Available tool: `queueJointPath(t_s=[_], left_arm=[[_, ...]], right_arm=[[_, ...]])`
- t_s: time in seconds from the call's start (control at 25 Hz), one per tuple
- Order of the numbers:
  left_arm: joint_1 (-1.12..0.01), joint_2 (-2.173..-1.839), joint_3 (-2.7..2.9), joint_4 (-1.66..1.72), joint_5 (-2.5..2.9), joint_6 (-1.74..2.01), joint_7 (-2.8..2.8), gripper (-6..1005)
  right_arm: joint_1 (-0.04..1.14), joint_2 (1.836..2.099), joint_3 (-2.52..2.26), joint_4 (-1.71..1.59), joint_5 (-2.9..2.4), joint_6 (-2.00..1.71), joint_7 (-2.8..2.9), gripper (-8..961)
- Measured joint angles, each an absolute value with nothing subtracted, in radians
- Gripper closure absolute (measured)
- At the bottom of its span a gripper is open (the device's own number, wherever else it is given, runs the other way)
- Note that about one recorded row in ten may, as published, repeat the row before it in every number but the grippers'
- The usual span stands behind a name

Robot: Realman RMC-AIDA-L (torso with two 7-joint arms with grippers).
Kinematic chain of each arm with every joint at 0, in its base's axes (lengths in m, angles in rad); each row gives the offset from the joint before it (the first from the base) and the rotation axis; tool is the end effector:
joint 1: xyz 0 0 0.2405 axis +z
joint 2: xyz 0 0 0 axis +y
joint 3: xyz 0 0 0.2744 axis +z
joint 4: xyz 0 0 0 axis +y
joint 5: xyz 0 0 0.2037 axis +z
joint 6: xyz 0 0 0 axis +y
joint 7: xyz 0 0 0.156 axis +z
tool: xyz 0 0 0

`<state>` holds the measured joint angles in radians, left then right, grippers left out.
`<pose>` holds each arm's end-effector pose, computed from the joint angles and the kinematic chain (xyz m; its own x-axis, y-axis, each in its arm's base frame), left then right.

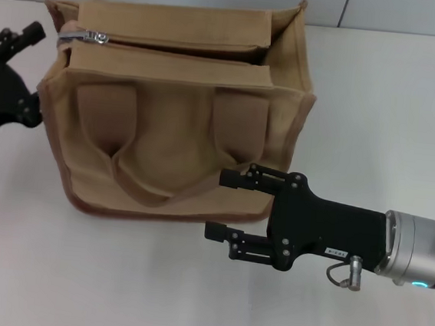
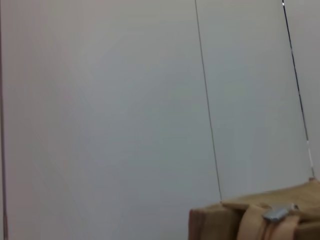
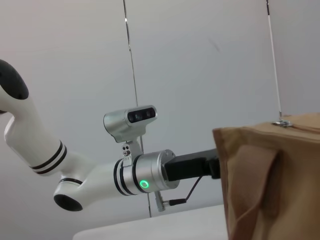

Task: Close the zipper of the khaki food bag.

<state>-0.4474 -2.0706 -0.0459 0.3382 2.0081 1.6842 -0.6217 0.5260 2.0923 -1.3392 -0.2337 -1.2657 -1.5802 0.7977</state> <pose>-0.3153 0.3069 0.0199 0.6987 -0.1679 0.6955 0.4678 -0.6283 -0.6216 0.2296 0.2768 -0.0960 0.7044 -0.0956 -0.7033 -0.1968 -0.9783 -0.0642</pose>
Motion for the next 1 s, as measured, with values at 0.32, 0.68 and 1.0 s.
queueJointPath(t_s=[0.32,0.68,1.0], left_arm=[[-0.451,-2.070,-0.043,0.300,1.894,1.675,-0.630,346],[-0.429,-2.071,0.006,0.296,1.894,1.697,-0.620,360],[-0.430,-2.072,0.045,0.251,1.895,1.774,-0.486,372]], right_arm=[[0.517,2.092,-1.335,-0.208,-1.265,-1.576,0.798,260],[0.517,2.092,-1.333,-0.205,-1.265,-1.574,0.798,263],[0.523,2.092,-1.336,-0.206,-1.266,-1.574,0.798,266]])
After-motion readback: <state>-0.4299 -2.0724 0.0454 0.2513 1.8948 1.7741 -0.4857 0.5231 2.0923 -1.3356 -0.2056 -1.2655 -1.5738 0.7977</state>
